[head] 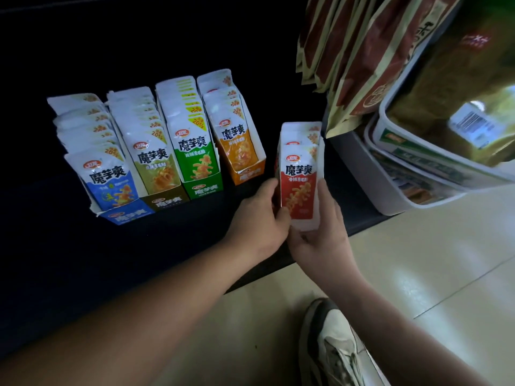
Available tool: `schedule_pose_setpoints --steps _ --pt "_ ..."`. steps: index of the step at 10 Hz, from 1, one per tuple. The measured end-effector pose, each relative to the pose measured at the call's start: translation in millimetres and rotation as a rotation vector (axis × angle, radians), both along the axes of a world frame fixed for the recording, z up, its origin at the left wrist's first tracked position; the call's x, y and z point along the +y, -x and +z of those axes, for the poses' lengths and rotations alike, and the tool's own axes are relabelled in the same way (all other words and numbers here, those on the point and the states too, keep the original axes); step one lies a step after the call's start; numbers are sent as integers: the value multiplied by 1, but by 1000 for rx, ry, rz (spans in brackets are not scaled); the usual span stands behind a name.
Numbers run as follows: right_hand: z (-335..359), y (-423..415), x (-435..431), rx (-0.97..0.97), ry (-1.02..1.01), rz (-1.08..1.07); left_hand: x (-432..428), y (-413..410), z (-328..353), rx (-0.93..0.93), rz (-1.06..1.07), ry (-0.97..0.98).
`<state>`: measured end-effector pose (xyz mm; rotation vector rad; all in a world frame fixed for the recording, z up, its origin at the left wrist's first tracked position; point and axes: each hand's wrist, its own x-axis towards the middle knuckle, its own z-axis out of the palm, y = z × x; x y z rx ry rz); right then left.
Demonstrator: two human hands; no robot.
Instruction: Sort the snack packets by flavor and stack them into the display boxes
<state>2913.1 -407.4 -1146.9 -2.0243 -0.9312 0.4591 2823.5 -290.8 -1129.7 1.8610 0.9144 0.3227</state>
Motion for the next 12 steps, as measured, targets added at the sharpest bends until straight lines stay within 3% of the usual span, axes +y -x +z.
schedule_pose_setpoints --steps 2,4,6,10,12 --pt "-7 -23 47 34 -2 61 23 -3 1 -14 79 85" --pt "-10 -34 82 15 19 11 56 34 -9 160 74 -41" --pt "5 -41 127 14 40 30 66 63 -19 150 102 -119" --pt "-1 -14 120 -97 93 -85 67 96 -25 169 129 -172" --pt "8 -17 127 3 170 -46 61 102 -23 179 190 -211"
